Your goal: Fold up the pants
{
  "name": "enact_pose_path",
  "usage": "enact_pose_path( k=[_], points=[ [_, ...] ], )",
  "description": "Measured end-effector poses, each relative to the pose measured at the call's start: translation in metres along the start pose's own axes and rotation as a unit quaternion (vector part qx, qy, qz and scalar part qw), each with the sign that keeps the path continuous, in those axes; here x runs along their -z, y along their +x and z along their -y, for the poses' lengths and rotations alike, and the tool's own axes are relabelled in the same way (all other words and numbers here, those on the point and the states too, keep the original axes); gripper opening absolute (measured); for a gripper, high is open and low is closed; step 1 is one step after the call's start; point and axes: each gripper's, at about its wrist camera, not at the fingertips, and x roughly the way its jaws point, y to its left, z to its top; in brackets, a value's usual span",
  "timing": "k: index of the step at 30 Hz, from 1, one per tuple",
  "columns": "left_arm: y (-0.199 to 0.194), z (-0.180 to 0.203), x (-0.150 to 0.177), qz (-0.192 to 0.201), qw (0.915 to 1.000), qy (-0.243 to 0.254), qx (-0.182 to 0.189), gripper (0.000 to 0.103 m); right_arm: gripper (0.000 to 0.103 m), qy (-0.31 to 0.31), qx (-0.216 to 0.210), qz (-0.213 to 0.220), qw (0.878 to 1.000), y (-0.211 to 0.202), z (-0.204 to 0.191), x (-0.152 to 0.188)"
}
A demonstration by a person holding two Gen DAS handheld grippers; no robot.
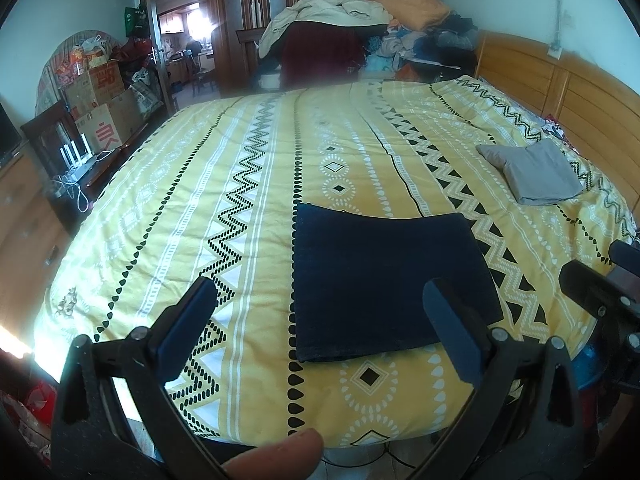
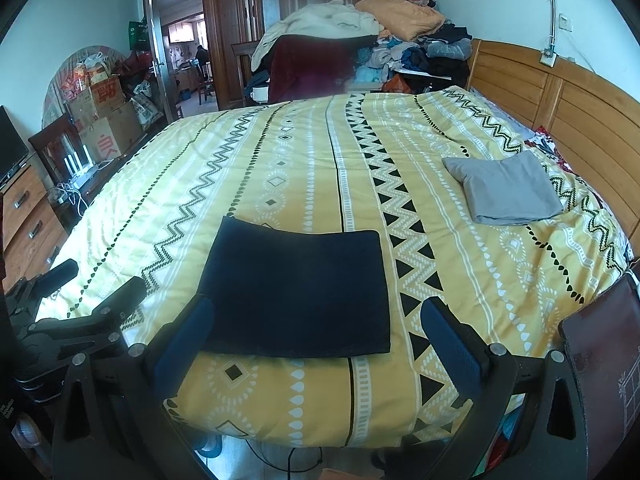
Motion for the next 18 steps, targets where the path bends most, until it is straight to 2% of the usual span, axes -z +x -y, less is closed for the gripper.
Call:
enact_pose_path(
  k=[18],
  points=[
    [0.0013, -0.0016, 0.0037, -0.003, 1.0, 0.0, -0.004, 0.103, 0.103, 0.001, -0.002, -0.005, 1.0, 0.0018, -0.0015, 0.0026]
  ],
)
